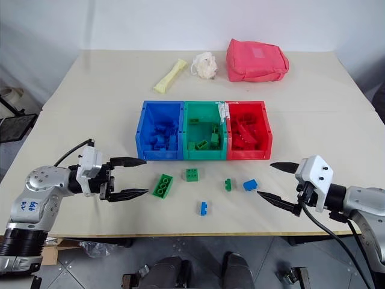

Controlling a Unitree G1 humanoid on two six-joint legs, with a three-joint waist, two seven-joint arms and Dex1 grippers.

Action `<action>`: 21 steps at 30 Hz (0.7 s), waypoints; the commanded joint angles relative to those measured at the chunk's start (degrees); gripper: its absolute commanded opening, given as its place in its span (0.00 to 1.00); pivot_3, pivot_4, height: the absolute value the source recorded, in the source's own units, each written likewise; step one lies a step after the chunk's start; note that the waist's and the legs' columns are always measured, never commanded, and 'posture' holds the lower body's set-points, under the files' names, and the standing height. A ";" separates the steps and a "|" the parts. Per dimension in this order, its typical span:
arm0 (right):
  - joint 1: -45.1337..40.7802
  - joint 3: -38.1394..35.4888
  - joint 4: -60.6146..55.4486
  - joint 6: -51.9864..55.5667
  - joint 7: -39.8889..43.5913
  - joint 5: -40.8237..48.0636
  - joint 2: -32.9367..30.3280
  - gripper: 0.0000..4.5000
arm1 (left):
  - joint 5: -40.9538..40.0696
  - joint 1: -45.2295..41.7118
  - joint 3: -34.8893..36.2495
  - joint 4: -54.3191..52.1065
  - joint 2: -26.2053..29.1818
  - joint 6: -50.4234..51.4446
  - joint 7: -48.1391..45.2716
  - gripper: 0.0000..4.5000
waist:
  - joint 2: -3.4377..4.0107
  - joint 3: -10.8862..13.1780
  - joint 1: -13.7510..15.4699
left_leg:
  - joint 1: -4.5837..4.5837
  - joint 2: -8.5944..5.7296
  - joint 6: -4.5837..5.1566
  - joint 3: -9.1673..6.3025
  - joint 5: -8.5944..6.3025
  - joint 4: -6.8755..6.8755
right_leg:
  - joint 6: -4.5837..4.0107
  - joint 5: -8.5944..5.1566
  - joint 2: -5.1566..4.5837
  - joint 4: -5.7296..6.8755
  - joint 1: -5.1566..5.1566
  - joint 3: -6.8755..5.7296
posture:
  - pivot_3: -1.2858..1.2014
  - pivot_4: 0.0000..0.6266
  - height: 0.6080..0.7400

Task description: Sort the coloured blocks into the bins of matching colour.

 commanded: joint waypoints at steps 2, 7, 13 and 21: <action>-0.65 -0.42 -0.55 -0.88 -0.70 0.32 0.32 1.00 | -0.78 -1.01 0.10 -0.32 0.05 1.17 -0.03 0.99 | 0.00 0.00 0.02 | 0.00 0.00 0.00 0.00 0.00 0.00 | 0.00 0.00 0.00 0.00 0.00 0.00 | 0.52 0.24 1.00; -1.47 0.61 -0.45 4.18 -3.25 0.22 -0.64 1.00 | -3.26 -2.27 0.08 -2.54 -1.09 8.01 2.85 0.99 | 0.00 0.00 0.00 | 0.00 0.00 0.00 0.00 0.00 0.00 | 0.00 0.00 0.00 0.02 0.00 0.00 | 0.52 0.24 1.00; 2.75 -3.64 0.51 6.67 -2.99 -0.53 -2.80 1.00 | -3.09 -1.09 0.27 -2.61 -2.28 4.31 0.07 0.99 | 0.00 0.00 0.10 | -0.01 -0.01 0.00 -0.02 0.00 0.01 | 0.00 0.00 0.00 0.03 0.00 0.00 | 0.52 0.24 1.00; 15.37 -13.83 -5.11 8.66 0.06 0.08 -5.16 1.00 | -2.90 2.28 1.47 -0.81 -1.05 0.10 -3.69 0.99 | 0.01 0.00 -0.11 | 0.02 0.03 0.00 0.04 0.00 0.00 | 0.00 0.00 0.02 -0.05 0.04 0.02 | 0.52 0.24 1.00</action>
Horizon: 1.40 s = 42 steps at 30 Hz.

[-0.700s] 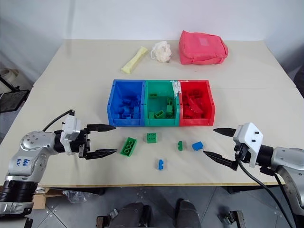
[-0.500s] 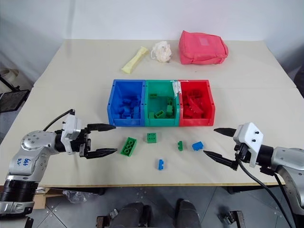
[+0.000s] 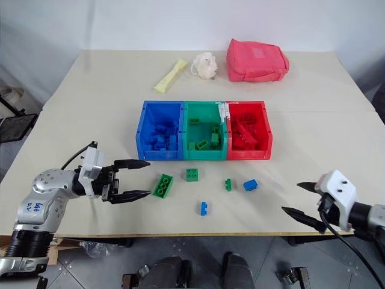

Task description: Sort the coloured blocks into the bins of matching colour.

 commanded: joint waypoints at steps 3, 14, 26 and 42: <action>1.53 -3.63 -6.33 2.46 0.27 1.83 -0.72 1.00 | -1.35 1.88 1.79 -2.17 0.94 -1.04 -1.10 0.99 | 0.01 0.00 -0.07 | 0.02 0.08 -0.04 0.00 -0.02 0.00 | 0.00 0.00 0.00 0.01 -0.01 0.09 | 0.52 0.24 1.00; -14.79 13.14 -6.18 6.14 -2.90 1.43 0.03 1.00 | -5.61 10.25 6.55 -11.03 1.08 1.26 1.31 0.99 | 0.03 0.01 -0.17 | -0.02 0.15 -0.14 -0.14 -0.08 -0.01 | -0.08 -0.04 -0.30 -0.03 -0.03 0.25 | 0.52 0.24 1.00; -29.14 30.63 12.37 -4.48 1.14 -8.27 3.76 1.00 | -8.70 19.70 11.30 -21.30 2.02 4.85 6.15 0.99 | 0.02 0.02 -0.28 | -0.05 0.14 -0.12 -0.13 -0.08 0.03 | -0.09 -0.05 -0.10 -0.06 -0.01 0.19 | 0.52 0.24 1.00; -30.84 31.54 13.68 -6.76 -0.55 -9.90 6.59 0.35 | -8.17 17.49 10.48 -19.20 1.64 3.96 6.76 1.00 | 0.03 0.01 -0.24 | -0.01 0.16 -0.13 -0.09 -0.08 0.04 | -0.11 -0.05 -0.02 -0.03 -0.01 0.11 | 0.52 0.24 1.00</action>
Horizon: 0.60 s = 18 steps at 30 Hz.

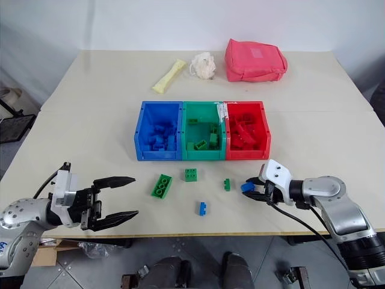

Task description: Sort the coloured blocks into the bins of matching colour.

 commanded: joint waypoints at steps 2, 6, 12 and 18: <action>-0.55 -1.87 -3.61 1.64 -2.43 0.52 0.78 0.35 | -0.02 -2.92 -0.87 2.20 -0.16 -1.42 -0.59 1.00 | 0.01 0.00 -0.03 | 0.00 0.00 0.00 0.01 0.00 0.00 | 0.00 0.00 0.02 0.02 -0.01 -0.01 | 0.52 0.24 1.00; -3.60 -2.96 -9.21 4.99 -4.82 3.56 2.83 0.35 | 0.88 -6.06 -2.58 4.87 -0.67 -2.51 -0.63 1.00 | 0.01 0.01 -0.04 | -0.01 0.00 0.00 0.04 0.00 0.00 | 0.00 0.00 0.04 0.04 -0.06 -0.06 | 0.52 0.24 1.00; -12.04 -0.40 -12.06 8.43 -8.40 3.84 7.81 0.35 | 1.66 -8.39 -3.47 8.29 -1.22 -4.44 -1.25 1.00 | 0.01 0.01 -0.15 | -0.03 0.01 -0.02 0.03 -0.01 -0.02 | 0.00 0.00 0.08 0.06 -0.10 -0.14 | 0.52 0.24 1.00; -23.41 5.58 -5.82 6.74 -10.31 0.91 16.42 0.35 | 2.64 -10.34 -3.80 11.79 -3.04 -7.33 -0.44 1.00 | 0.01 0.01 -0.51 | -0.03 0.00 -0.02 0.02 0.00 -0.01 | 0.00 0.00 0.10 0.15 -0.14 -0.21 | 0.52 0.24 1.00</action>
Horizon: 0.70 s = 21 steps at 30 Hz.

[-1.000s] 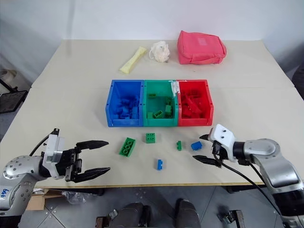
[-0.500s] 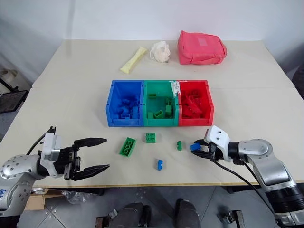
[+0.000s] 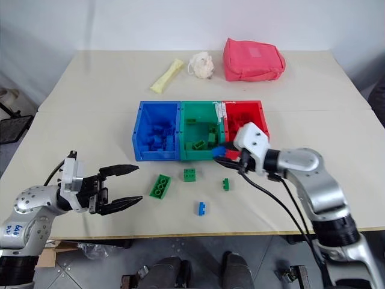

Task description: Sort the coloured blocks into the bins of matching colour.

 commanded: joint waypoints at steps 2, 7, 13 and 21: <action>-6.35 3.91 6.64 -4.03 -1.69 -3.31 5.98 0.35 | 1.06 -1.48 0.25 1.90 -1.21 -3.16 0.35 1.00 | 0.00 0.00 -0.26 | 0.00 -0.03 0.00 -0.03 0.00 0.00 | 0.00 0.00 0.00 0.05 0.00 -0.04 | 0.52 0.24 1.00; -15.82 6.99 22.31 -12.19 -5.49 -7.69 17.84 0.35 | 1.58 -1.63 -0.02 1.45 -2.92 -4.69 1.71 1.00 | 0.00 0.00 -1.39 | 0.01 -0.11 0.01 -0.02 0.00 -0.03 | 0.00 0.00 -0.01 0.32 -0.14 -0.06 | 0.52 0.24 1.00; -23.06 6.94 38.24 -22.18 -8.70 -11.25 27.18 0.56 | 2.16 -2.25 -0.46 2.01 -3.36 -5.50 2.19 1.00 | 0.00 0.00 -2.48 | 0.03 -0.11 -0.01 -0.14 0.00 -0.07 | -0.13 -0.07 0.02 0.73 -0.29 -0.09 | 0.52 0.24 1.00; -16.79 4.97 28.11 -21.32 -3.01 -7.84 23.19 0.99 | 2.47 -4.17 -0.69 4.31 -2.96 -6.49 1.30 1.00 | 0.01 0.01 -2.33 | 0.00 -0.25 -0.01 -0.45 0.00 -0.07 | -0.14 -0.08 -0.02 0.84 -0.27 -0.07 | 0.52 0.24 1.00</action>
